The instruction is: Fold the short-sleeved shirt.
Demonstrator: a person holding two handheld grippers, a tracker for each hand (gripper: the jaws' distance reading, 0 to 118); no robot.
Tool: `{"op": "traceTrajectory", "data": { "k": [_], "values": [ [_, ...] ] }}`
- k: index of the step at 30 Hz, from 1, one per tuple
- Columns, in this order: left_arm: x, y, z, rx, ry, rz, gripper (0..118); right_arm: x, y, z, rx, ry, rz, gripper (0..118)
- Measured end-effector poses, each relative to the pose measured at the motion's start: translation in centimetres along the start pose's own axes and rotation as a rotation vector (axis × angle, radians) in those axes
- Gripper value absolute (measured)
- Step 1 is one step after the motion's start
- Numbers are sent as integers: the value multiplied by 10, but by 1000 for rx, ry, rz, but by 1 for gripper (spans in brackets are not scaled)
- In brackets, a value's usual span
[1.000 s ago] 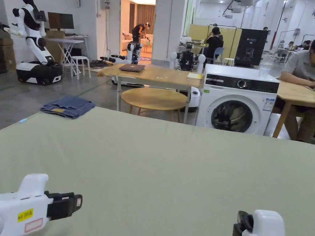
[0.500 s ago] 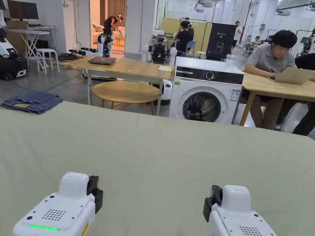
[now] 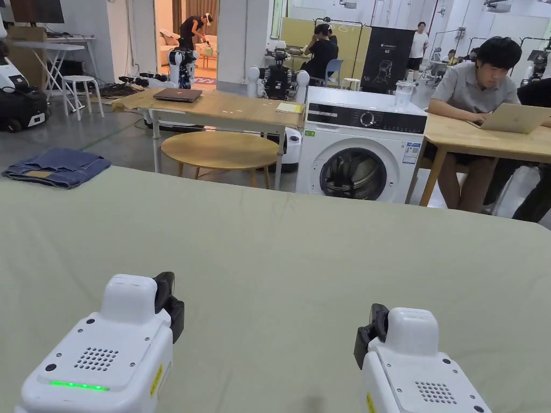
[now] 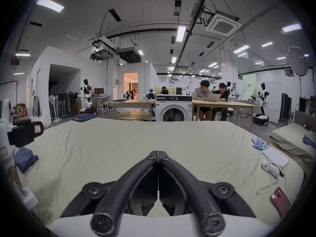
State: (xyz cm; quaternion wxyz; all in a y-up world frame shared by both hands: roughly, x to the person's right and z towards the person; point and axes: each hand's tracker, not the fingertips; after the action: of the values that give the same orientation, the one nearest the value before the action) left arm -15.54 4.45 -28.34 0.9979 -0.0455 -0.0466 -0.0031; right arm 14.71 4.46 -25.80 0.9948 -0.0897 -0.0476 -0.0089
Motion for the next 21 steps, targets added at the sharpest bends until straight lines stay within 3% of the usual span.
{"op": "traceTrajectory", "data": {
  "k": [12, 16, 18, 19, 21],
  "values": [
    [-1, 1, 3, 23, 6, -22, 0, -2, -2, -3, 3, -14, -25, 0],
    [-2, 3, 2, 18, 22, -15, 0, -3, 0, -4, 4, -12, 1, 0],
    [-4, 4, 2, 17, 23, 1, 10, -3, 1, -5, 5, -10, 8, 1],
    [-5, 5, 2, 16, 21, 6, 22, -3, 1, -5, 4, -10, 12, 5],
    [-7, 6, 1, -3, 15, 19, 51, -3, 2, -6, 2, -10, 16, 24]
  ]
}}
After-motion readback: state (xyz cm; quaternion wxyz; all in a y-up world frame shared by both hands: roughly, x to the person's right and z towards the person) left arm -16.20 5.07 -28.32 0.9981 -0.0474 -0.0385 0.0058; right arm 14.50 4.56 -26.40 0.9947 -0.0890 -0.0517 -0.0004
